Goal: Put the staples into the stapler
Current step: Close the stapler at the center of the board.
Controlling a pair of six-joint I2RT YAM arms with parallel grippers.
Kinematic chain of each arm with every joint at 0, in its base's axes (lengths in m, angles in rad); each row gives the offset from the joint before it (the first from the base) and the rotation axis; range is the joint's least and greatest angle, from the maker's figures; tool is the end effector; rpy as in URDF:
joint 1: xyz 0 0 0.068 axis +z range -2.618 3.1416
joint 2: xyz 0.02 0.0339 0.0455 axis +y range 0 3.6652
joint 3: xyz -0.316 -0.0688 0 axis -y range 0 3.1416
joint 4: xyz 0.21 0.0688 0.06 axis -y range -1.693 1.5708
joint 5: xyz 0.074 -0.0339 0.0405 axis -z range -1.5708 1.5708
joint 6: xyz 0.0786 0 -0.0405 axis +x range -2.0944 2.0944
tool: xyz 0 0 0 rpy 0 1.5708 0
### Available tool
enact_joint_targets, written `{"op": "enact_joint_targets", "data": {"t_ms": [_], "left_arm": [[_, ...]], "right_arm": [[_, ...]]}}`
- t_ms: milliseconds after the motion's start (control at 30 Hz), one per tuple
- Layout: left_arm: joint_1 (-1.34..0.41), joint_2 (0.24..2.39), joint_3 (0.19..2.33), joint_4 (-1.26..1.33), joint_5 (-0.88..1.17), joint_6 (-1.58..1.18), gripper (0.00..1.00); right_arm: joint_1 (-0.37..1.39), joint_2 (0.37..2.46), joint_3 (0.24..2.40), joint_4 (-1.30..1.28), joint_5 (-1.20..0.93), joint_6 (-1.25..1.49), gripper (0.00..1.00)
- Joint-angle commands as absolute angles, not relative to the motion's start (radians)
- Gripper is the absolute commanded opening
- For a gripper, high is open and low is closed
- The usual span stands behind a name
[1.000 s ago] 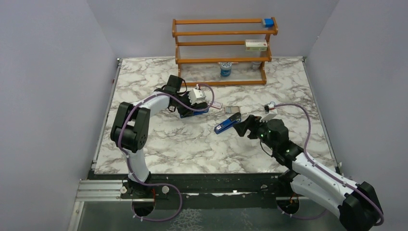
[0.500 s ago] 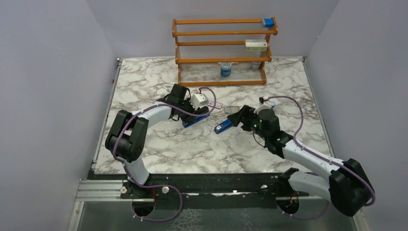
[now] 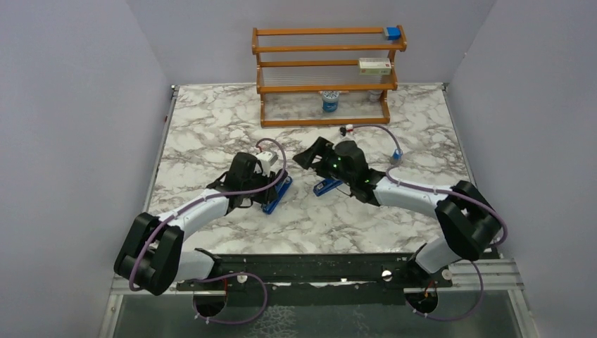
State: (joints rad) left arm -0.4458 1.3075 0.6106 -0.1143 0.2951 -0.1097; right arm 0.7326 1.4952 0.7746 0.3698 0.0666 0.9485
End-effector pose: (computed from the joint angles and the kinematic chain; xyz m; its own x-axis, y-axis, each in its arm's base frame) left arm 0.2067 -0.1241 0.2216 -0.7153 0.2257 -0.6614 0.5181 0.8065 -0.2850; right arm 0.2538 0.2213 0.2827 -0.6534 0.5027 -0.5660 -0.1543 0.6435 0.7497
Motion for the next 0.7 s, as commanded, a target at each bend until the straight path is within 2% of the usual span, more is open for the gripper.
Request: {"op": "enact_joint_targets", "data": {"t_ms": [0,133,267,667], "left_arm": [[-0.445,1.225,0.527,0.068,0.254,-0.369,0.0],[-0.445,1.207,0.46,0.14,0.215,-0.456,0.0],[-0.445,1.211,0.422,0.192,0.21,-0.485,0.0],[-0.445,1.248,0.385,0.24,0.218,-0.496,0.0]], "right_arm": [[0.807,1.604,0.893,0.318,0.138,1.044,0.87],[0.842,1.692,0.996,0.189,0.168,1.092,0.91],[0.859,1.764,1.056,0.129,0.131,1.093,0.99],[0.884,1.877,1.043,0.186,0.033,1.138,0.98]]}}
